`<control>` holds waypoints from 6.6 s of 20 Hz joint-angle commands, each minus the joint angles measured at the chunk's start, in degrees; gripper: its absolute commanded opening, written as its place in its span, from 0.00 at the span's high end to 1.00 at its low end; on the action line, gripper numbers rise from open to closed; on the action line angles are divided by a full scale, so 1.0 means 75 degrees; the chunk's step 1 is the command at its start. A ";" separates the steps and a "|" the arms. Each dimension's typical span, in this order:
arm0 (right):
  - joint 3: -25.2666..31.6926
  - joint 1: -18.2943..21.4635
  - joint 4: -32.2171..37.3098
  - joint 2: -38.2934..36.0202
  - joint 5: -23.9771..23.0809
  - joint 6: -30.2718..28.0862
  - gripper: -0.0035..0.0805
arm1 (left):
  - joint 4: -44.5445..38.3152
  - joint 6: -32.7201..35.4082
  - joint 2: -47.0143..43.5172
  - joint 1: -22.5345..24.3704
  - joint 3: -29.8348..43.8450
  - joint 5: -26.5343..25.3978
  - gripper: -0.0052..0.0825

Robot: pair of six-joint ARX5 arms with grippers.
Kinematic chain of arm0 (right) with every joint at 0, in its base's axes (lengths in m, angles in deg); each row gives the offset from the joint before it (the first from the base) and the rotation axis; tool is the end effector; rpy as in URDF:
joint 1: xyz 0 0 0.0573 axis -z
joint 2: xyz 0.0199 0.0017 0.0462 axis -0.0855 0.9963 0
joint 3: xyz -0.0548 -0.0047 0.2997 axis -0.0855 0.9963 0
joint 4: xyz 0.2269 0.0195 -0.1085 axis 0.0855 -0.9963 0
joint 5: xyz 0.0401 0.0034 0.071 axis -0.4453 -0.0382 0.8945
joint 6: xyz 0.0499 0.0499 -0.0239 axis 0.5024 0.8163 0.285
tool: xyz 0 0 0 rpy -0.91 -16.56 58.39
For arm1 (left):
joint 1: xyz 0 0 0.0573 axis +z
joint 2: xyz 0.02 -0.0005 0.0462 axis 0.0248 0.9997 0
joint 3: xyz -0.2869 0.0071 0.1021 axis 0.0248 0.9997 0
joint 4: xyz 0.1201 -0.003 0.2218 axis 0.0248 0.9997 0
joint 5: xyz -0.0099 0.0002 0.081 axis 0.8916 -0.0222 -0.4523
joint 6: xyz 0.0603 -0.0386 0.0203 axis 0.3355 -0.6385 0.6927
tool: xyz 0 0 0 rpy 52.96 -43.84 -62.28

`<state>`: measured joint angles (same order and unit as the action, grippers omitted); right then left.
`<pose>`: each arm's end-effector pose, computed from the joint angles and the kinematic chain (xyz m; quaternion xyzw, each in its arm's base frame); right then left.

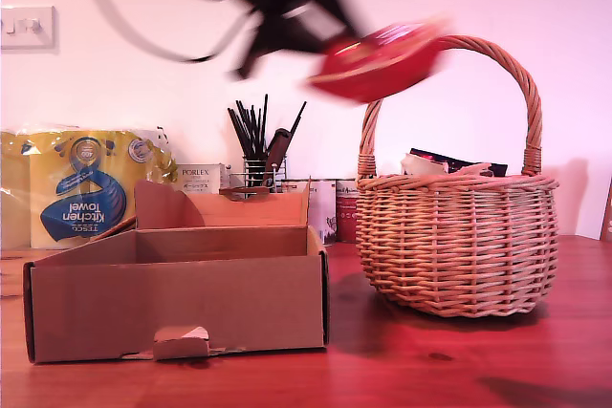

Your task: Move the bags of Easter eggs from the cardboard box on the left into the woven basket on the right side.

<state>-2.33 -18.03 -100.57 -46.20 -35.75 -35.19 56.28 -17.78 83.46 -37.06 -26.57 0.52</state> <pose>0.0958 0.0567 0.3163 -0.1367 0.1770 0.3402 0.9134 0.2998 -0.2863 0.3340 -0.1019 0.4983 -0.5061 0.6965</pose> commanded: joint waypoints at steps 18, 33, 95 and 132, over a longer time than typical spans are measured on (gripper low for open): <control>0.0134 0.0396 -0.0490 -0.0848 -0.0874 -0.0396 0.97 | -0.3762 0.1545 0.0723 -0.1221 0.0766 -0.3585 0.96; 0.0134 0.0396 -0.0367 -0.0848 -0.0895 -0.0399 0.97 | -0.7111 0.2110 0.1393 -0.1274 0.2244 -0.4214 0.95; 0.0134 0.0618 0.2014 -0.0055 -0.1311 0.1769 0.97 | -0.4817 0.2151 -0.6082 0.0539 0.6385 -0.5543 0.96; 0.0134 0.0539 0.0723 0.0769 -0.0991 0.1851 0.97 | -0.3456 0.2116 -0.7516 0.0560 0.6583 -0.5467 0.96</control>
<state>-2.22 -13.62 -95.17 -40.38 -43.40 -21.62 31.08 -1.63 27.07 -32.92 21.37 -40.94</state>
